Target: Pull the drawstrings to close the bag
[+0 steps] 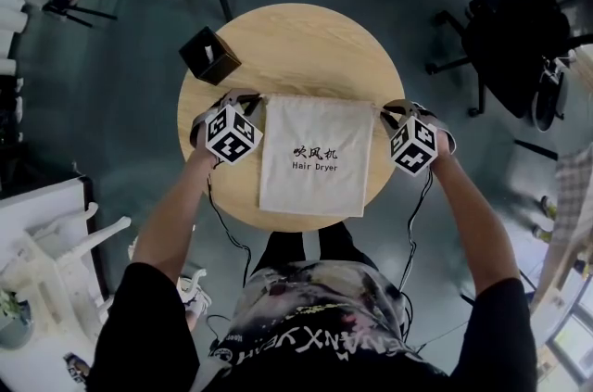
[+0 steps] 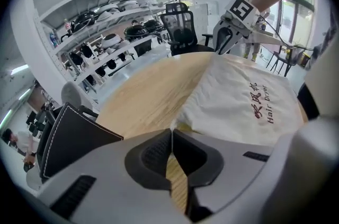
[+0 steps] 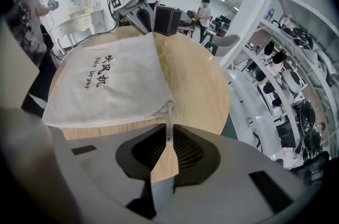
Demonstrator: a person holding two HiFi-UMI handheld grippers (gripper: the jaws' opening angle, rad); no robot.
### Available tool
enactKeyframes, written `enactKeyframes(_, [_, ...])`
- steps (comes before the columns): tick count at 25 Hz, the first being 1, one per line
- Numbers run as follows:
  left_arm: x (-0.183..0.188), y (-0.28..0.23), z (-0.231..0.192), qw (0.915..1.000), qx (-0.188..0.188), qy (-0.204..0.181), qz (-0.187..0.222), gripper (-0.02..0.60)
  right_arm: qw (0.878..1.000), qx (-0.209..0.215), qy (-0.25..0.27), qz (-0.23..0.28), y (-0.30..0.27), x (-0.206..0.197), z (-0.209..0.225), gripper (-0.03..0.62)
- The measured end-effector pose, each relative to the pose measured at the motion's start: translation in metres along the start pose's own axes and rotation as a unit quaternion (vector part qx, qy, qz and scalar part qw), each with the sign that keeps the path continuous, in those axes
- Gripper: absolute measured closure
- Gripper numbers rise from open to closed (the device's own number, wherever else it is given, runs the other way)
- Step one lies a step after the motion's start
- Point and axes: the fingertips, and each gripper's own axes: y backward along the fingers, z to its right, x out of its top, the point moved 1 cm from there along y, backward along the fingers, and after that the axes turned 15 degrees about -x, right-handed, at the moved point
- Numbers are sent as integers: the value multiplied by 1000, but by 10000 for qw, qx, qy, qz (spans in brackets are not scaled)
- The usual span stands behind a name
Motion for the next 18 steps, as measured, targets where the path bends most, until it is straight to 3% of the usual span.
enactKeyframes(5, [0, 1, 0, 9989, 299, 306, 211, 557, 9986, -133, -512, 49, 1, 0, -1, 551])
enactKeyframes(18, [11, 21, 7, 9936, 649, 603, 707, 560, 9931, -402, -1026, 409, 21, 8, 5, 554])
